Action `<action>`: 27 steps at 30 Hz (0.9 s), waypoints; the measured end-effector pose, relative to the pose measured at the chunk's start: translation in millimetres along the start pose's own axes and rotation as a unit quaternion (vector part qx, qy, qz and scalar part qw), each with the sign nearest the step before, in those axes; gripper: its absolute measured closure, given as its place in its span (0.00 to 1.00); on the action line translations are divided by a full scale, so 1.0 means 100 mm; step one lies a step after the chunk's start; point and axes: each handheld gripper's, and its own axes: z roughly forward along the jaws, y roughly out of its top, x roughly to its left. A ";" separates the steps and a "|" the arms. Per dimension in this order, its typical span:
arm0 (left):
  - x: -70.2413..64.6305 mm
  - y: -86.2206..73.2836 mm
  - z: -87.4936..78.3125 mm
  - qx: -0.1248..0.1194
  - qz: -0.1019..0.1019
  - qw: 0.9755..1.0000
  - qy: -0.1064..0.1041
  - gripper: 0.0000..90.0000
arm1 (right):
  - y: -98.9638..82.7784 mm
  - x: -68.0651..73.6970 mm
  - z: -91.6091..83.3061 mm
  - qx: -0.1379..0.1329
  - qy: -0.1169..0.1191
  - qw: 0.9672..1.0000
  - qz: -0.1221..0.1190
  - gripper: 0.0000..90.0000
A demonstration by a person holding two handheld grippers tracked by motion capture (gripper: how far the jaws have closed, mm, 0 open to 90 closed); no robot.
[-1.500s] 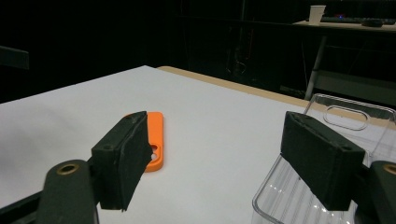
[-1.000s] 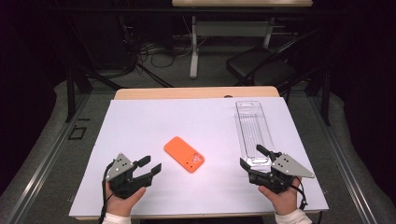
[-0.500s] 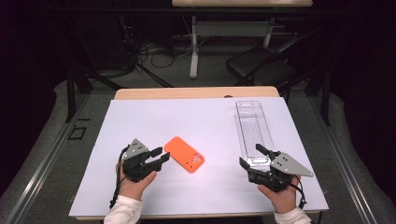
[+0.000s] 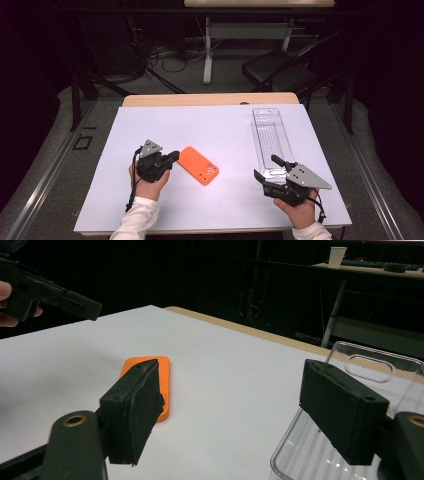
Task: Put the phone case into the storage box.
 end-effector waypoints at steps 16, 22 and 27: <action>-0.06 0.09 0.39 0.009 -0.010 1.000 -0.022 1.00 | -0.04 0.13 0.05 0.009 0.025 0.999 -0.026 0.27; -0.05 0.10 0.49 0.010 -0.010 1.000 -0.022 1.00 | -0.05 0.12 0.05 0.006 0.024 0.999 -0.027 0.27; -0.05 0.12 0.55 0.010 -0.016 0.999 -0.036 1.00 | -0.07 0.13 0.07 0.014 0.032 0.999 -0.023 0.27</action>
